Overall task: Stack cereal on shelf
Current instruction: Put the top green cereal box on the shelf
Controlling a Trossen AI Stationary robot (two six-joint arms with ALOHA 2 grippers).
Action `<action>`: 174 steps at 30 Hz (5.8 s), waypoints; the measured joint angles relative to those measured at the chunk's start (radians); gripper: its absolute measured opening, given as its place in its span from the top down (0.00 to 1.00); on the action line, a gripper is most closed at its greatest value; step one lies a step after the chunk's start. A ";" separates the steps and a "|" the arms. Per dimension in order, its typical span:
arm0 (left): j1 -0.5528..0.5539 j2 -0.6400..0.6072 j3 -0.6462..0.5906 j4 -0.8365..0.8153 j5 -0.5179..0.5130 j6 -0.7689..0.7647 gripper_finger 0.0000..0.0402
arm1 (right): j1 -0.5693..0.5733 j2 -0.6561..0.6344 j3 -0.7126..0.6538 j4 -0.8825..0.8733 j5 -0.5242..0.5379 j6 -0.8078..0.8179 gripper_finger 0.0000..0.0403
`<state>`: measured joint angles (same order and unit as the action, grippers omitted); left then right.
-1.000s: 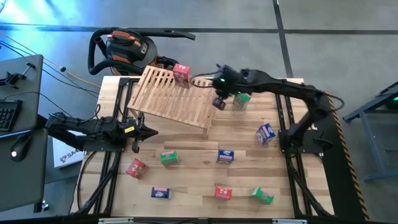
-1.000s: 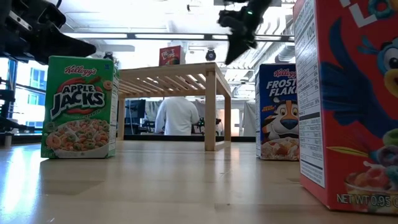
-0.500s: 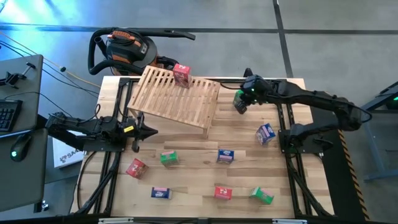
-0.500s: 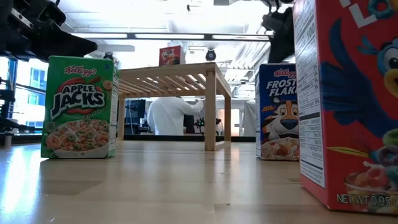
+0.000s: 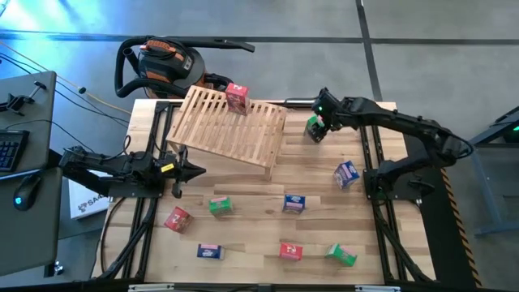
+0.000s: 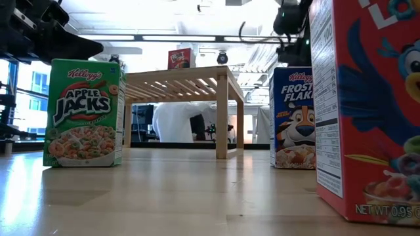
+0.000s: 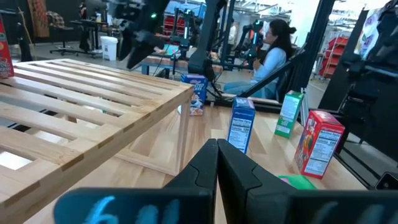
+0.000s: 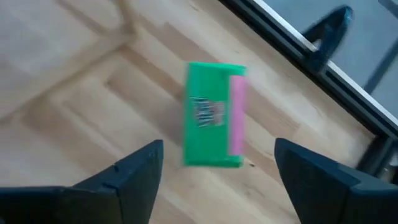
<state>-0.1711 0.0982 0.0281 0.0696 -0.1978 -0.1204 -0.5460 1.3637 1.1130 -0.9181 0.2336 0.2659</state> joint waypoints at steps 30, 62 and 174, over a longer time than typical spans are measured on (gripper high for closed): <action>0.000 0.000 0.000 -0.005 0.000 0.006 1.00 | -0.098 0.160 0.015 0.066 -0.163 -0.048 0.64; 0.000 0.000 0.000 -0.005 0.000 0.020 1.00 | 0.168 0.422 0.909 -0.212 -0.186 -0.297 0.64; 0.000 0.000 0.000 0.001 0.000 -0.001 1.00 | 0.136 0.559 0.705 0.138 -0.209 -0.382 1.00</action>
<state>-0.1708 0.0980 0.0282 0.0706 -0.1974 -0.1215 -0.4104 1.9227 1.8175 -0.7798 0.0242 -0.1156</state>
